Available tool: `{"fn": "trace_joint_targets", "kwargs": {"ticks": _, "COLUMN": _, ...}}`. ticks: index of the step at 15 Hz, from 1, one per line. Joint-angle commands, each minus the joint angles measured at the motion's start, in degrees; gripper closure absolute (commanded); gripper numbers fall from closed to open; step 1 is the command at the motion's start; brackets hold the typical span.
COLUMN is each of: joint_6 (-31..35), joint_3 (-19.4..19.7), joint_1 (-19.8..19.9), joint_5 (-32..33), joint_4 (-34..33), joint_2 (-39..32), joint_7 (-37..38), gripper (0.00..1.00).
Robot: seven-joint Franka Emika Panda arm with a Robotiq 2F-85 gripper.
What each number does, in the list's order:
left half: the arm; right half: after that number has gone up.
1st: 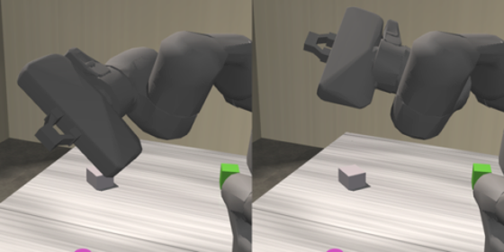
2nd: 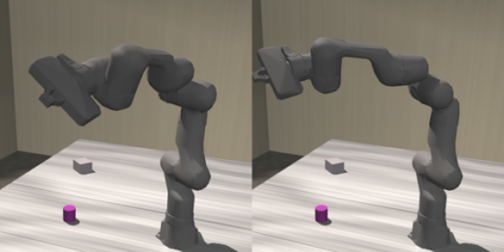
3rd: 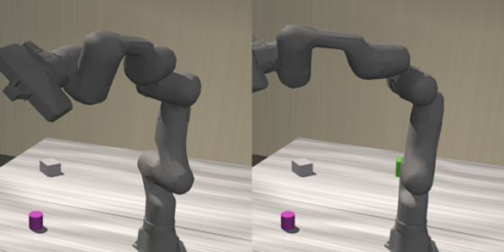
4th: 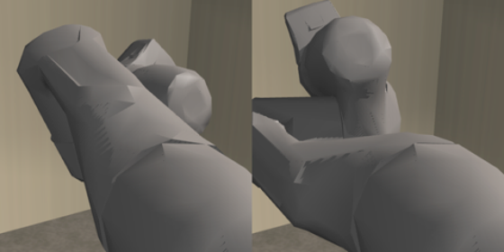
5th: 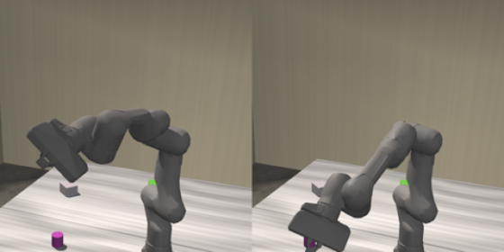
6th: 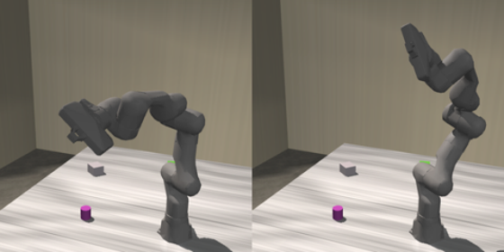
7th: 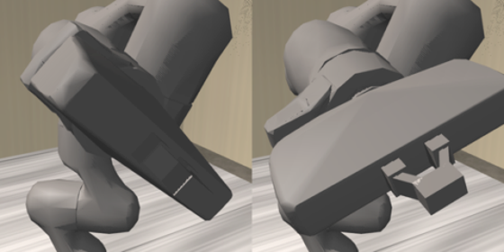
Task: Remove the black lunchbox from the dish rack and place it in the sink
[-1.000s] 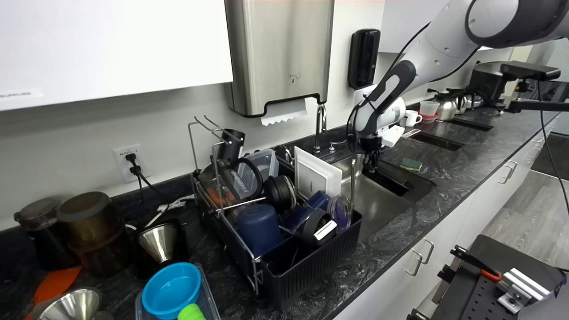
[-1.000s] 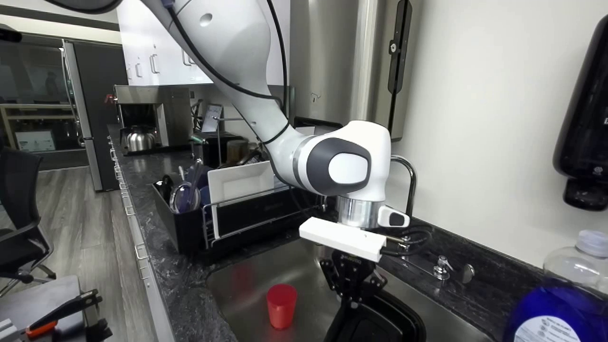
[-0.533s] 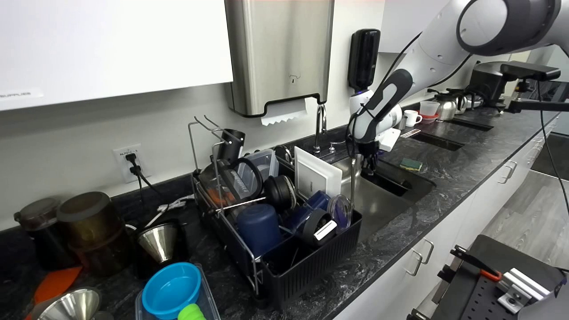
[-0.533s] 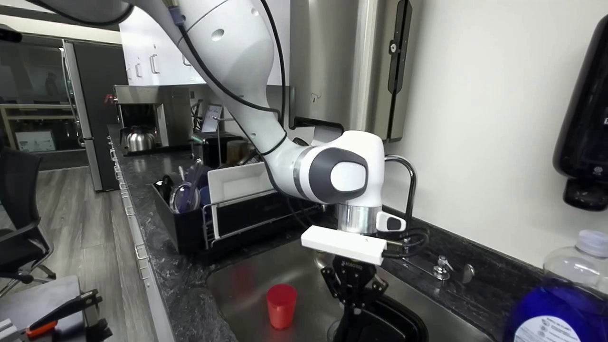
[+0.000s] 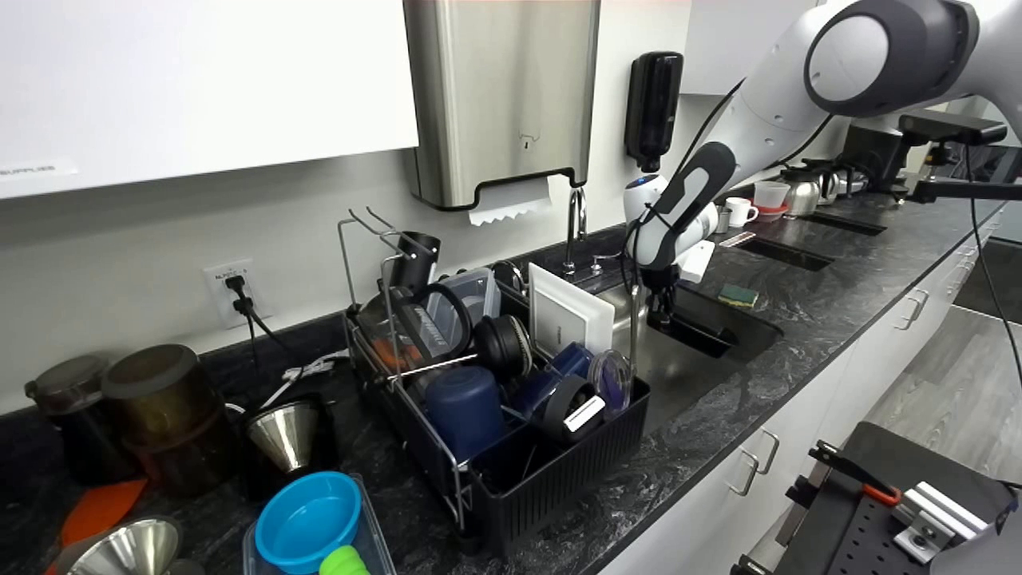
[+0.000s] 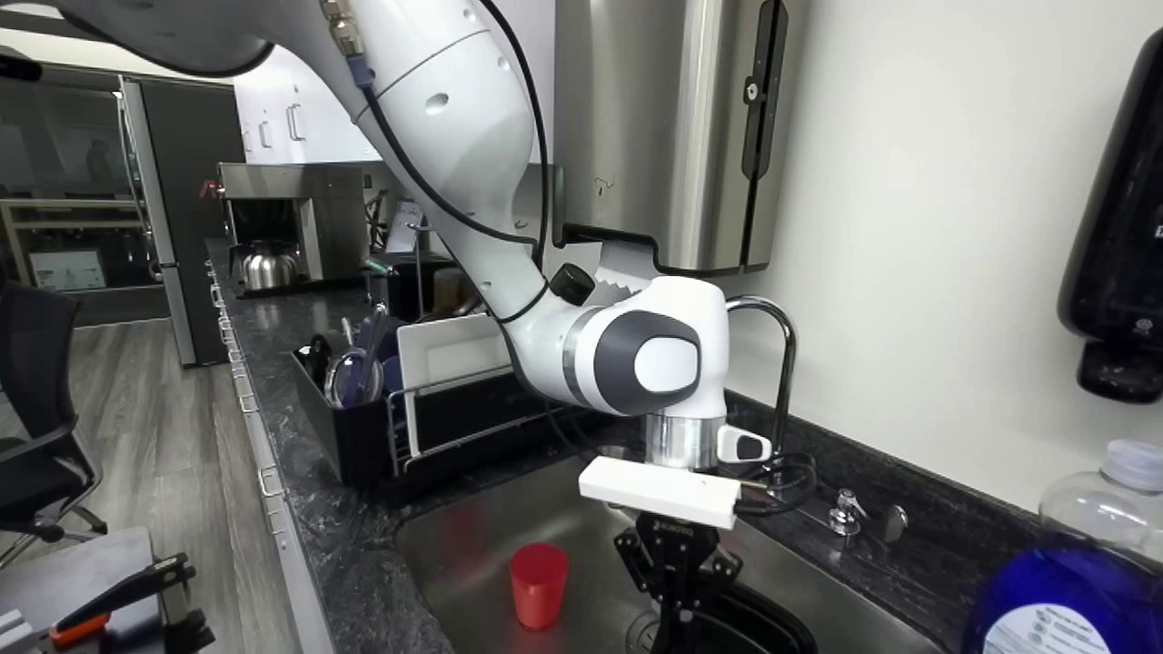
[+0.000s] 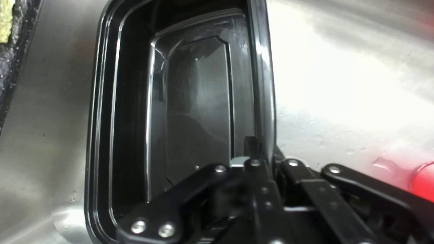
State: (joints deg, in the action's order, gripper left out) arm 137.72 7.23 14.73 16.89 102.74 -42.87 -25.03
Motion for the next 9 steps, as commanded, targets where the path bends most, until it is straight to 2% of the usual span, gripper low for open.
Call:
{"fn": "trace_joint_targets", "kwargs": {"ticks": 1, "joint_6": 0.9, "joint_3": 1.3, "joint_1": -1.3, "joint_5": 2.4, "joint_4": -1.1, "joint_2": -1.4, "joint_7": 1.2, "gripper": 0.98}}
{"fn": "trace_joint_targets", "kwargs": {"ticks": 9, "joint_6": 0.5, "joint_3": 2.6, "joint_1": -2.6, "joint_5": 5.3, "joint_4": -3.3, "joint_2": -5.1, "joint_7": 2.1, "gripper": 0.98}}
